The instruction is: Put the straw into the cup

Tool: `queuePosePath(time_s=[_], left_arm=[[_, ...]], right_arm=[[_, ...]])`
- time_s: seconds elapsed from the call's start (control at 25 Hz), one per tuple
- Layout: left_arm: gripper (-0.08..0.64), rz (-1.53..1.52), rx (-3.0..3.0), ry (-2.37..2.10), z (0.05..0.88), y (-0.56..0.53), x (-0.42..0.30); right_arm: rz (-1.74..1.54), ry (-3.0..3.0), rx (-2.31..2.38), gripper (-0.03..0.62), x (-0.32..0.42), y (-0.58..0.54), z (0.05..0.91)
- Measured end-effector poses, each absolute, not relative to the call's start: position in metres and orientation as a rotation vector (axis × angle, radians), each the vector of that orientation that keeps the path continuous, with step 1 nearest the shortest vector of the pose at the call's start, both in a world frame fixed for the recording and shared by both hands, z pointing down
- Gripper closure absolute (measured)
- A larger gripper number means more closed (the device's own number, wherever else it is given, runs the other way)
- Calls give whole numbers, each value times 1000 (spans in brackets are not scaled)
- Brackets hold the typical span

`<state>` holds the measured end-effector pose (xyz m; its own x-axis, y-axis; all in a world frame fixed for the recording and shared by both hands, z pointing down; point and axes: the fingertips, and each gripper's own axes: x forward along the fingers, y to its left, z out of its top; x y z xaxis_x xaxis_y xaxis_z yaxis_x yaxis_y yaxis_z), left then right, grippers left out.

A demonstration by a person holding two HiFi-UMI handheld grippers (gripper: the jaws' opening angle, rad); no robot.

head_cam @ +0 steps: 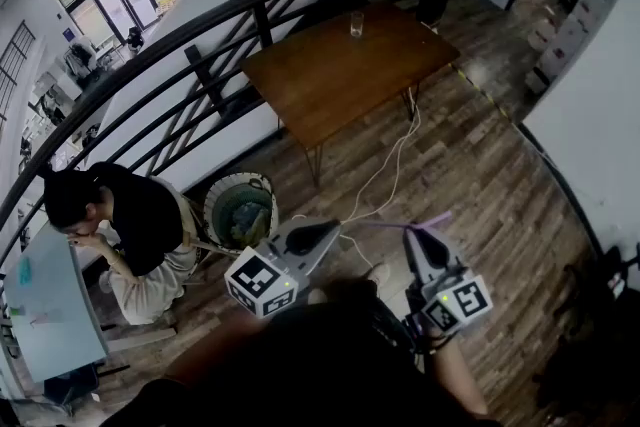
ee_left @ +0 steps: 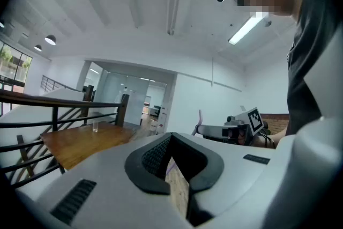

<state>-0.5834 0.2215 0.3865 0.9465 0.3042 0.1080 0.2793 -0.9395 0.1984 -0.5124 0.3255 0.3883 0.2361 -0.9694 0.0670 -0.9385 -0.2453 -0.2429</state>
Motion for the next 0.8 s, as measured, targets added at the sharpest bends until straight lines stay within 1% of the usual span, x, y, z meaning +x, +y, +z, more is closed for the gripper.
queuePosePath(time_s=[0.4,0.64,0.8], left_arm=[[549,235,2909,395,399,205,-547],[549,260,2909,357,409,198,-503],[549,261,2925,332,410,197,-456]], right_arm=[[-330,1836,-2341,555,-468,315,396],[-338,1823,-2338,555,-420,324,405],[-336,1822,-2327,555,-372,331,408]])
